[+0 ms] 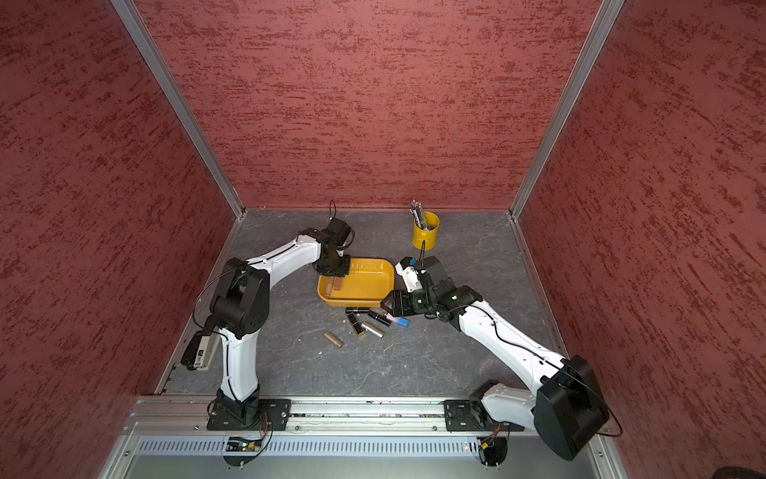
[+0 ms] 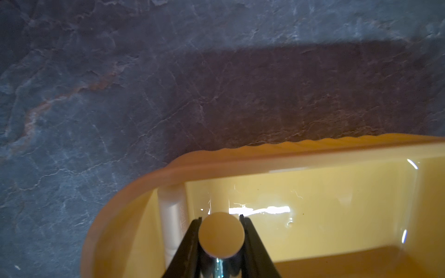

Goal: Put the lipstick into the storage box
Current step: Place the lipstick in the storage box.

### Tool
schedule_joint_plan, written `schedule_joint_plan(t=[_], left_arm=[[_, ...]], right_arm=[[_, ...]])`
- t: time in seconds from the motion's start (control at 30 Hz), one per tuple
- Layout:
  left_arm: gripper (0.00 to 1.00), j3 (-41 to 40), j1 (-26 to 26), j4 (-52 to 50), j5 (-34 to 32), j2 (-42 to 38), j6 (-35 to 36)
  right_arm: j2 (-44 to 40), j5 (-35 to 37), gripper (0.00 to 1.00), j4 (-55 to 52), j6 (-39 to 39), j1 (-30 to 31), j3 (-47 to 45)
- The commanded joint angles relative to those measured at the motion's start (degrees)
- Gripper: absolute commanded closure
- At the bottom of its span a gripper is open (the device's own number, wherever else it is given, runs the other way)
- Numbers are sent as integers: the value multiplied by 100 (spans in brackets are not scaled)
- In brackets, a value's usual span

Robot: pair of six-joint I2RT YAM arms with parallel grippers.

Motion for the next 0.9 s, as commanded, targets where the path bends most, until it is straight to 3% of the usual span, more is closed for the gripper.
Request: schedule_joint_plan(t=[0.0, 0.63, 0.87], left_arm=[[89, 138, 28, -109, -88, 144, 64], [84, 323, 18, -265, -169, 500, 70], [75, 358, 27, -295, -189, 615, 85]], right_arm=[[-108, 116, 35, 77, 7, -22, -46], [-127, 158, 35, 90, -28, -15, -141], [-126, 190, 35, 99, -41, -20, -177]])
